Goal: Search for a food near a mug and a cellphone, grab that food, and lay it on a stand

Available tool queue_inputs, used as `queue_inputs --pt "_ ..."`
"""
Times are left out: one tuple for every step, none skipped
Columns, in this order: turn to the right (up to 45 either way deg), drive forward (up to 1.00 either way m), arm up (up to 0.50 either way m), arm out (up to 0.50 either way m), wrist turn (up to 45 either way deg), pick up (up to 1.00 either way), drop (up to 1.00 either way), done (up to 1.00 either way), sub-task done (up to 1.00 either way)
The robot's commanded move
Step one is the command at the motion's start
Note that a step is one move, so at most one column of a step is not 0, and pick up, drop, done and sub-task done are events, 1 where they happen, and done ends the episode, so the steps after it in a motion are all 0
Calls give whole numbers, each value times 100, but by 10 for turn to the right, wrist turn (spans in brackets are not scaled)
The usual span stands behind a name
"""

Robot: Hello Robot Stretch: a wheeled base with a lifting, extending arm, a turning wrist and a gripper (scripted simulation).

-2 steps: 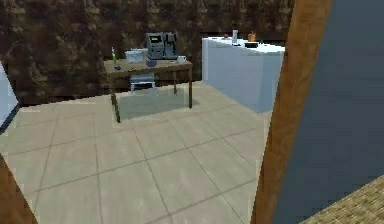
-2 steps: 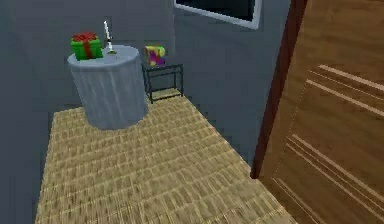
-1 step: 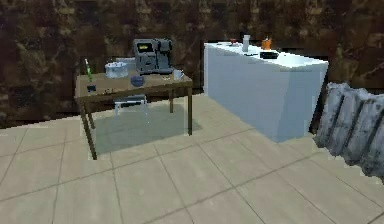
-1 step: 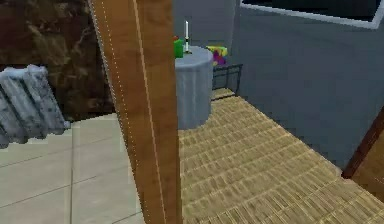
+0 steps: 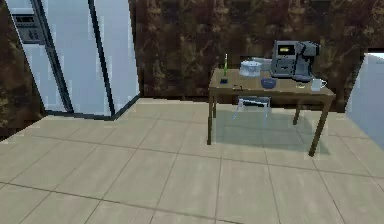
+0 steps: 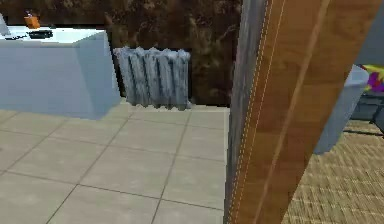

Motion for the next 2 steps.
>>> queue_inputs --pt "0 100 0 0 0 0 0 0 0" --pt "0 50 0 0 0 0 0 0 0"
